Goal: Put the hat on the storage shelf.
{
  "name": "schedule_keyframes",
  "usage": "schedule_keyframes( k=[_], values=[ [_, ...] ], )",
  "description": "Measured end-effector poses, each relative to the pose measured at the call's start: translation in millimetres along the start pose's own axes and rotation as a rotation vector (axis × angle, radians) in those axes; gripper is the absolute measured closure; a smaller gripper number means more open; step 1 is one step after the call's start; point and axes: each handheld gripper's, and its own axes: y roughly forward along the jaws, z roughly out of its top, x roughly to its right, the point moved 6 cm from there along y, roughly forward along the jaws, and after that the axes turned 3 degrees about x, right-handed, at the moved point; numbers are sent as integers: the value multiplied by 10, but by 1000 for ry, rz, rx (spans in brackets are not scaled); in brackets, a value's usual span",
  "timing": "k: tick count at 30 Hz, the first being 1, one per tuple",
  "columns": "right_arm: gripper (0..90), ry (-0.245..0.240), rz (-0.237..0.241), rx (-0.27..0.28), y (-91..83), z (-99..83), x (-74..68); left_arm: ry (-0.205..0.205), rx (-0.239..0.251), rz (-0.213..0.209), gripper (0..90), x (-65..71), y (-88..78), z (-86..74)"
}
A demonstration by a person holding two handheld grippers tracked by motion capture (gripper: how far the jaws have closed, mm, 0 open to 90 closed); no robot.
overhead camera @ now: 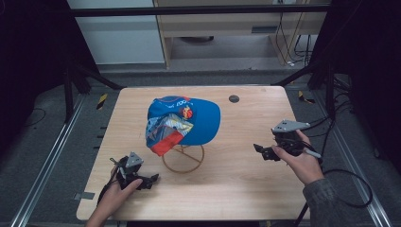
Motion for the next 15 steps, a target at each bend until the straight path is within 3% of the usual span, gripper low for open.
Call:
schedule_keyframes(
  k=[3,7,15],
  values=[
    [109,-3,-11,-17,68,-58,23,0,-1,-1,0,0,-1,0],
    [115,32,-11,-9,174,-133,27,0,0,-1,0,0,0,0],
    [122,66,12,-19,447,-297,-90,1,0,1,0,-1,0,0]
  ],
)
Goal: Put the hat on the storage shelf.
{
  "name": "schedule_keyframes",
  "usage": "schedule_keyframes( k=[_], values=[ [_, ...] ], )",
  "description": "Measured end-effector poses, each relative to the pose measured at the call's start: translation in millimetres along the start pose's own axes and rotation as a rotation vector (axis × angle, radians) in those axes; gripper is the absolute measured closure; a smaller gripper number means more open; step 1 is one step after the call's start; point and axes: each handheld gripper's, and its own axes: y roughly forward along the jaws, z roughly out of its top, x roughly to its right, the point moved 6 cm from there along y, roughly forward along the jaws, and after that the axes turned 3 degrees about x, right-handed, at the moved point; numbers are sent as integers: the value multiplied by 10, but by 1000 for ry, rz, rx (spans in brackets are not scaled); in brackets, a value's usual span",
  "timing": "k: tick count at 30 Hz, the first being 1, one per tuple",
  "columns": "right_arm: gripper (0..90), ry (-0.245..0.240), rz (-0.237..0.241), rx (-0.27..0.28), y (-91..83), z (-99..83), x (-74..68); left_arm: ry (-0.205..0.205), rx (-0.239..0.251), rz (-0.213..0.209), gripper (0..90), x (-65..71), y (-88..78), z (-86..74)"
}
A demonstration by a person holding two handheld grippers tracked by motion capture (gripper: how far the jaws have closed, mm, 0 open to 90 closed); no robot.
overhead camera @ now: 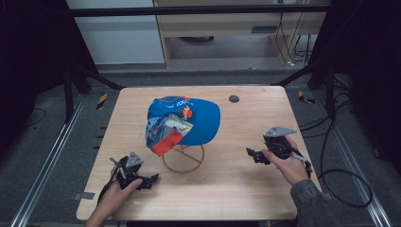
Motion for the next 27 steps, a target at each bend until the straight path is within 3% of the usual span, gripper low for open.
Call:
schedule_keyframes(
  k=[11,18,27],
  values=[
    [123,34,14,-38,251,-160,-88,0,0,-1,0,0,-1,0],
    [89,92,15,-62,391,-235,-17,-1,-1,0,0,1,-2,-2],
    [63,112,-4,-61,478,-273,27,-1,-1,0,0,2,-3,-2]
  ],
)
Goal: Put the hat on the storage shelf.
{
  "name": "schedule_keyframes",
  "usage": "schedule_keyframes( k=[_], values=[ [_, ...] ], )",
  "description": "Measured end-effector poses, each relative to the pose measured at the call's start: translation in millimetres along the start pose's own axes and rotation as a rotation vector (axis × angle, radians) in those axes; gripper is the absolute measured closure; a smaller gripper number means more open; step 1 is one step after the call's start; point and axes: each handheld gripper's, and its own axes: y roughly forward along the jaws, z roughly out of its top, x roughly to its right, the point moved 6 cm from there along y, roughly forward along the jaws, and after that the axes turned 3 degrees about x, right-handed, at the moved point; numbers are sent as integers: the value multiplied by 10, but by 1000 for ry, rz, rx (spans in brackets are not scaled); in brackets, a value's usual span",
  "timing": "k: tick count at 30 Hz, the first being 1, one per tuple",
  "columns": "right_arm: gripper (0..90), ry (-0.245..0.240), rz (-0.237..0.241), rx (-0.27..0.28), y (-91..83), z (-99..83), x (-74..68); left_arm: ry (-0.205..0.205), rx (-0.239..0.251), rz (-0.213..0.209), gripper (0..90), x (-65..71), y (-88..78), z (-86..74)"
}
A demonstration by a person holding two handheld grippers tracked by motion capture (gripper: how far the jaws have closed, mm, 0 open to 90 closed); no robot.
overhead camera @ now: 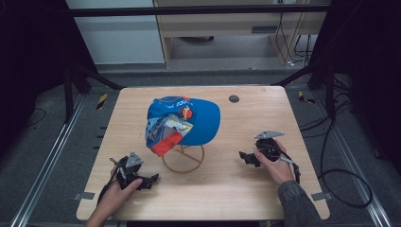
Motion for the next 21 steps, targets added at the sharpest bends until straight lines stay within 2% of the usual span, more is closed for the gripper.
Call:
schedule_keyframes(
  k=[9,13,15,21],
  values=[
    [58,16,-11,-25,103,-121,-27,1,0,0,0,0,0,0],
    [54,-17,-55,-4,130,-147,-62,-1,0,-1,0,1,0,0],
    [50,-45,-80,-15,136,-157,-80,-1,0,0,0,1,0,0],
    [51,-28,-102,-13,92,-202,-145,-1,0,0,0,2,-1,-1]
  ],
)
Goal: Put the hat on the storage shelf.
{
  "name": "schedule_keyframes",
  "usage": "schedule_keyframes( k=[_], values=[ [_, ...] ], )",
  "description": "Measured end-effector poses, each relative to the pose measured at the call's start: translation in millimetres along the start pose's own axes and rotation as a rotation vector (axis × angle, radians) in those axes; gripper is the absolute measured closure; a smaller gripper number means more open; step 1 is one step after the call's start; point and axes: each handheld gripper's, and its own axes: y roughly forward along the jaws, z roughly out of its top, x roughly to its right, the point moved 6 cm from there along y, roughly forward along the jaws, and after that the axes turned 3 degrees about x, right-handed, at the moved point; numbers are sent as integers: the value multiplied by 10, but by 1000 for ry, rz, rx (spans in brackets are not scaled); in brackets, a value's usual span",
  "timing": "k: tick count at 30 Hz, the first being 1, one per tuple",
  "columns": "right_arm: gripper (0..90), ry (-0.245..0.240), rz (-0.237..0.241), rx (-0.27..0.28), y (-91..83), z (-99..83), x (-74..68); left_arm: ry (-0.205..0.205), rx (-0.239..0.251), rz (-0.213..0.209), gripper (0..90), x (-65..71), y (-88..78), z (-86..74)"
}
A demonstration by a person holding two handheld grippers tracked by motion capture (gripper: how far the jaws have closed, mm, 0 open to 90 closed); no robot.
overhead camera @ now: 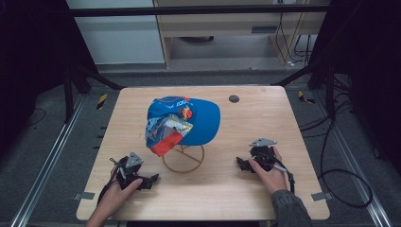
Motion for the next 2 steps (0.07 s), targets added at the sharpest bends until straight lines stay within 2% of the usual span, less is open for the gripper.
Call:
schedule_keyframes(
  k=[2],
  values=[
    [51,5,-6,-1,-20,-17,-21,0,0,0,0,-1,-1,0]
  ],
)
